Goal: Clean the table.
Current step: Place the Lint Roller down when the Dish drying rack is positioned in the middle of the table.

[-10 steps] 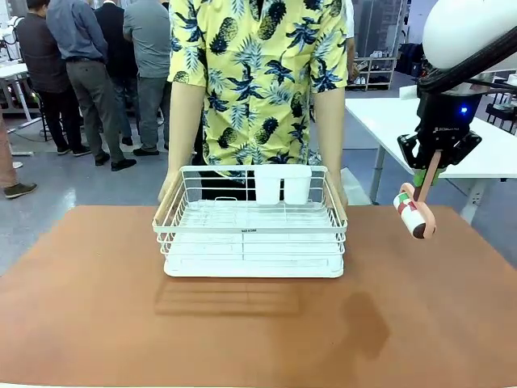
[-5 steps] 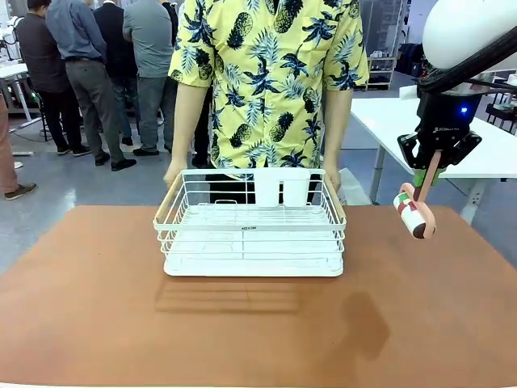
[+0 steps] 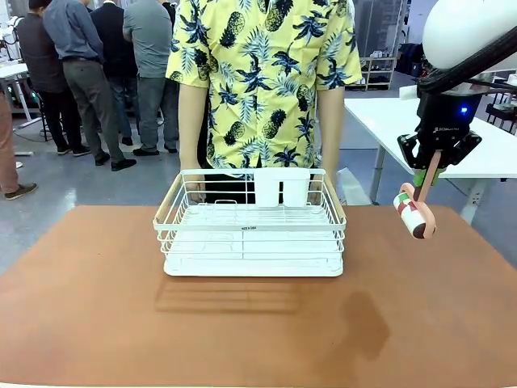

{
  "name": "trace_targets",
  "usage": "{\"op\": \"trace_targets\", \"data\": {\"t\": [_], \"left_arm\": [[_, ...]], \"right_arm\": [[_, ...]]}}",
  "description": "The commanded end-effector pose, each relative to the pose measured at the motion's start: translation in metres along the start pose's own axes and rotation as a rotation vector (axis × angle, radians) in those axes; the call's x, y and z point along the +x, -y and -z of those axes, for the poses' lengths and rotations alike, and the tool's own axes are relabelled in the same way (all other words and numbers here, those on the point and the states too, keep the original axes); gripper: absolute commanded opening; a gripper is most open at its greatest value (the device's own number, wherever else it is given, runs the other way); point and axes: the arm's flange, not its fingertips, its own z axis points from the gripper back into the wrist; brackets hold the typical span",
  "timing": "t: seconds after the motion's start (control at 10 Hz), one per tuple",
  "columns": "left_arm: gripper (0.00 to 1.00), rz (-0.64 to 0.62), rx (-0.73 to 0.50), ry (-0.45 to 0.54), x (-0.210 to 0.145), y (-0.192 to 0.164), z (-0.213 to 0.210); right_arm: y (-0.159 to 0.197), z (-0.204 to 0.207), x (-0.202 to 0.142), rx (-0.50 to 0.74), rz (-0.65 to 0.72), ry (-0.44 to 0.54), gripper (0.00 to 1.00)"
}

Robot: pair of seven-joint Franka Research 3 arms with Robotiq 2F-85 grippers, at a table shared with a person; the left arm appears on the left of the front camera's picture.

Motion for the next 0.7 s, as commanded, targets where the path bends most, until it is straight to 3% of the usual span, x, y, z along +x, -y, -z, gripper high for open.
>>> {"op": "trace_targets", "data": {"t": [0.0,0.2,0.3,0.5,0.6], "left_arm": [[1.00,0.004,-0.011,0.004,-0.002,0.000,-0.002],[1.00,0.004,-0.011,0.004,-0.002,0.000,-0.002],[1.00,0.004,-0.011,0.004,-0.002,0.000,-0.002],[1.00,0.004,-0.011,0.004,-0.002,0.000,-0.002],[1.00,0.004,-0.011,0.004,-0.002,0.000,-0.002]], "right_arm": [[0.000,-0.004,0.000,-0.007,0.008,-0.002,0.21],[0.000,0.000,0.000,0.000,0.000,0.000,0.21],[0.003,-0.011,0.016,0.034,0.264,0.008,0.21],[0.013,-0.006,0.041,0.068,0.934,0.013,0.21],[0.021,-0.003,0.041,0.075,1.115,0.071,0.21]]}}
